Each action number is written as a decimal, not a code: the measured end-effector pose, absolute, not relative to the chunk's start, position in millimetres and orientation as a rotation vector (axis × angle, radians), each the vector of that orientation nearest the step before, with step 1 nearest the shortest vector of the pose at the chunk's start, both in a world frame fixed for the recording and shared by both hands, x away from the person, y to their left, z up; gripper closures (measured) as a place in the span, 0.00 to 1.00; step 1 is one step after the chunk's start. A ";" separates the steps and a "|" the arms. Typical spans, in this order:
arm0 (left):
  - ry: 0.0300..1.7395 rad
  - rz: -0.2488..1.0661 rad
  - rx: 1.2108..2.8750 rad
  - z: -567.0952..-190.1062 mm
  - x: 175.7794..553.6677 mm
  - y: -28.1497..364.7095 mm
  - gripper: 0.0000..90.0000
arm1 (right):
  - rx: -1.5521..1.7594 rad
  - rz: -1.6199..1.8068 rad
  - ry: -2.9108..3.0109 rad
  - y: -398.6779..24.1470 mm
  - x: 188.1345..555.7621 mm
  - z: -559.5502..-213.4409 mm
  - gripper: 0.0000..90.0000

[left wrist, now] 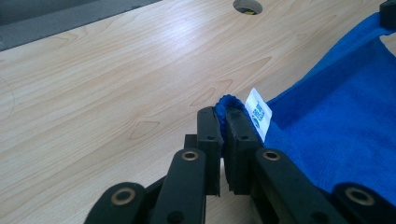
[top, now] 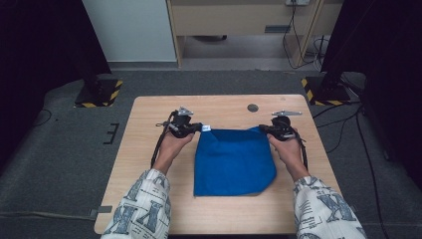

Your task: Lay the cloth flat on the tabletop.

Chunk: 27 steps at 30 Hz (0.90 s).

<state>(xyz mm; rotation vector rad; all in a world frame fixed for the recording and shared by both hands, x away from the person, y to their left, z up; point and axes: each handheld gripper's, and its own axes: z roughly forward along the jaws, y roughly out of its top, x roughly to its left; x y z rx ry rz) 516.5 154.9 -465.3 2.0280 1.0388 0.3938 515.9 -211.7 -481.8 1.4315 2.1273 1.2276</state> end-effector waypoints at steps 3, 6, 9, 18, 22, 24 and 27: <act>1.055 0.394 2.019 -471.5 521.5 156.5 0.94 | 1.441 1.208 2.137 -209.1 520.6 -486.8 0.98; 1.098 0.427 1.973 -475.8 526.1 158.6 0.79 | 1.457 1.215 2.115 -208.8 525.1 -490.6 0.88; 1.130 0.475 1.921 -476.2 529.2 162.2 0.57 | 1.480 1.269 2.047 -210.6 530.3 -492.7 0.60; 1.082 0.506 1.896 -465.6 523.7 164.3 0.42 | 1.418 1.235 2.045 -208.6 523.2 -482.9 0.36; 1.046 0.484 1.918 -457.2 515.1 160.4 0.35 | 1.406 1.233 2.044 -209.4 515.0 -476.2 0.32; 1.031 0.474 1.929 -452.6 510.0 158.2 0.32 | 1.394 1.235 2.043 -210.0 509.5 -472.1 0.29; 0.998 0.479 1.930 -446.7 497.8 155.7 0.29 | 1.374 1.247 2.048 -211.2 499.6 -465.8 0.24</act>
